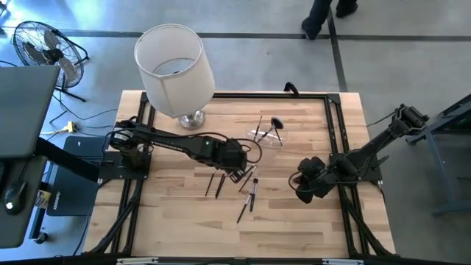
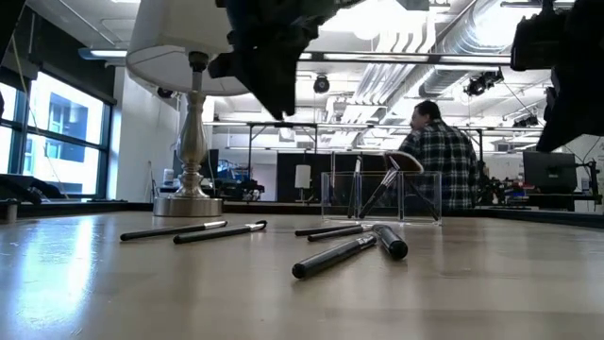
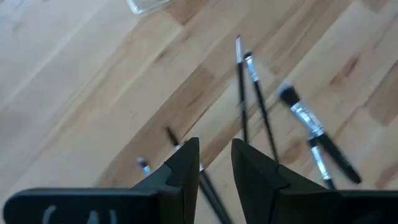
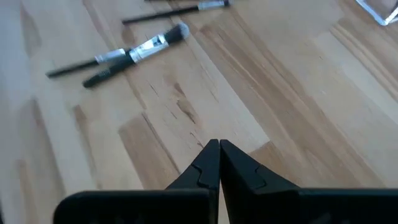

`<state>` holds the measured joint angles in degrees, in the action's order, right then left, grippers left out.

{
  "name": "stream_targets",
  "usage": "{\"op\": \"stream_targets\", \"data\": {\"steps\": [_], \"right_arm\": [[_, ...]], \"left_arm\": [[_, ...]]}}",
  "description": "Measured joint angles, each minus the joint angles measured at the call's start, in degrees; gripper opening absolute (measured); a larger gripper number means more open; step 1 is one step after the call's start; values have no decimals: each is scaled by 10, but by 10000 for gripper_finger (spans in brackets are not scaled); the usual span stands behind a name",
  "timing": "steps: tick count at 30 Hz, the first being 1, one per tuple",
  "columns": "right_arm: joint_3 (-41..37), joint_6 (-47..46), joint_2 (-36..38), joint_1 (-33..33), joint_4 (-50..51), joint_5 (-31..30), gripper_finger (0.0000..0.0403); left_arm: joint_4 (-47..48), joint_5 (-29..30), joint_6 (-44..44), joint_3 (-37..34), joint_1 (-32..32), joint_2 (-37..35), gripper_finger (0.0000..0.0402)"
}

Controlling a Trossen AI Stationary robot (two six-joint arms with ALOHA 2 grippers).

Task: Pick & Place Makeup Supplies
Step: Put the makeup brush into the transparent organizer

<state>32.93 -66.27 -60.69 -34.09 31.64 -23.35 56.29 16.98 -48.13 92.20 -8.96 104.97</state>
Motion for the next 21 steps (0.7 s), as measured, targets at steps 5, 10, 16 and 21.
{"op": "stream_targets", "data": {"steps": [5, 10, 16, 21], "right_arm": [[0, -12, 0, 0, -48, -17, 1], [0, -45, -12, 0, -91, -42, 1], [28, -81, -77, 0, -122, -42, 0], [121, -93, -175, 18, -84, -31, 0]], "left_arm": [[8, 11, 63, -1, -26, 0, 90], [-12, 16, 78, -45, -47, -6, 68], [-81, -21, 84, -163, -63, -48, 40], [-185, -67, 89, -294, -64, -128, 19]]}}
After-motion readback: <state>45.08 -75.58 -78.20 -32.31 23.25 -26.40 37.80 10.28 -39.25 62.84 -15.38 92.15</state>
